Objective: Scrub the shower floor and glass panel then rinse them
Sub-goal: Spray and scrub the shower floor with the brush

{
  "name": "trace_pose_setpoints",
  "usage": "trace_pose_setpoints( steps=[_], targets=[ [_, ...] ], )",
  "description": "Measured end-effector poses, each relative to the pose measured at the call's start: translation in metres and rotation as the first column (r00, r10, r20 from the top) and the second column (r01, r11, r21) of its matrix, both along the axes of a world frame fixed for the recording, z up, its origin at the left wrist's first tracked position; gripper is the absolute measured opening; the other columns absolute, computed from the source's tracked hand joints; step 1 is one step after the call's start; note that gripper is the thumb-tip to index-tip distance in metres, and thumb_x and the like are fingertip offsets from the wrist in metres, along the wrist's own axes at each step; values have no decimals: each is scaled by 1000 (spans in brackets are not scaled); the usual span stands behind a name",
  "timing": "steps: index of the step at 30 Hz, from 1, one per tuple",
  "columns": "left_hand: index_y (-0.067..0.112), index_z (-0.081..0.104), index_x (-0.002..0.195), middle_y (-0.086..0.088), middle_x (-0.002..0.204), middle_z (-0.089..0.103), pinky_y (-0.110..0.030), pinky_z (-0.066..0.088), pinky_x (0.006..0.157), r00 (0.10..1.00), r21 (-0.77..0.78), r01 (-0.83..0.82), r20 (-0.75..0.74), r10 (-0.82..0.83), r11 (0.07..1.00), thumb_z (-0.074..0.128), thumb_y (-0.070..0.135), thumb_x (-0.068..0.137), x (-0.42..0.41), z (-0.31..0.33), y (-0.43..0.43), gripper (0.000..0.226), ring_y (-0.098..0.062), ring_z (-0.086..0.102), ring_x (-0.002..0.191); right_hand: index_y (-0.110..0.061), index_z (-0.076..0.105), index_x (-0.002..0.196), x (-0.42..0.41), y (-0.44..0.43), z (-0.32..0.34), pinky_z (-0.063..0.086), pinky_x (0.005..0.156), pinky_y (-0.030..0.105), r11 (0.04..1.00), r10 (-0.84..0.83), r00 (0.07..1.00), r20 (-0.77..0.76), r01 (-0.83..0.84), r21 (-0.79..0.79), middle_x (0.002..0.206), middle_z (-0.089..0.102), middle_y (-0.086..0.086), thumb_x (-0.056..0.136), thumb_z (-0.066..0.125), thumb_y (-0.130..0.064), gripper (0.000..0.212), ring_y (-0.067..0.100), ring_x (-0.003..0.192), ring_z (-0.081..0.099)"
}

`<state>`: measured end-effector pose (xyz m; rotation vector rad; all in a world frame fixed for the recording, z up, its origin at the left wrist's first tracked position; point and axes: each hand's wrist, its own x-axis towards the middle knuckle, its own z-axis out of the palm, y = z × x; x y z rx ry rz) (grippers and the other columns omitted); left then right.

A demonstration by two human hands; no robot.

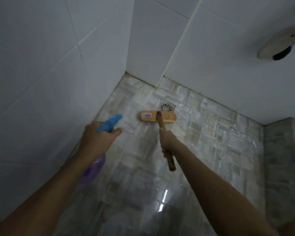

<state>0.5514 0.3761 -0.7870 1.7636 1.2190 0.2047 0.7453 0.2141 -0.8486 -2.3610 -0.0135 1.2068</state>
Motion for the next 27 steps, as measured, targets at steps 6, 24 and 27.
trace_pose_setpoints(
  steps=[6, 24, 27],
  targets=[
    [0, 68, 73, -15, 68, 69, -44, 58, 59, 996, -63, -84, -10, 84, 994, 79, 30, 78, 3, -5, 11, 32, -28, 63, 55, -9, 49, 109, 3, -7, 7, 49, 44, 29, 999, 16, 1000, -24, -17, -30, 76, 52, 11, 108, 28, -49, 45, 21, 53, 50],
    [10, 68, 72, -11, 65, 67, -34, 52, 57, 984, -62, 143, -101, -148, 988, 82, 38, 78, 55, -3, -39, 32, -30, 67, 62, -4, 51, 131, -50, -101, 13, 56, 76, 43, 995, 88, 996, -30, -90, -41, 104, 55, 11, 108, 25, -48, 56, 33, 88, 62],
    [5, 67, 72, -12, 67, 67, -32, 50, 57, 978, -64, 187, -81, -192, 980, 80, 37, 78, 82, 2, -57, 35, -29, 68, 64, -11, 54, 123, -72, -154, 25, 54, 57, 36, 993, -68, 994, -90, 58, -105, 103, 61, 10, 105, 27, -57, 56, 22, 72, 59]
  ],
)
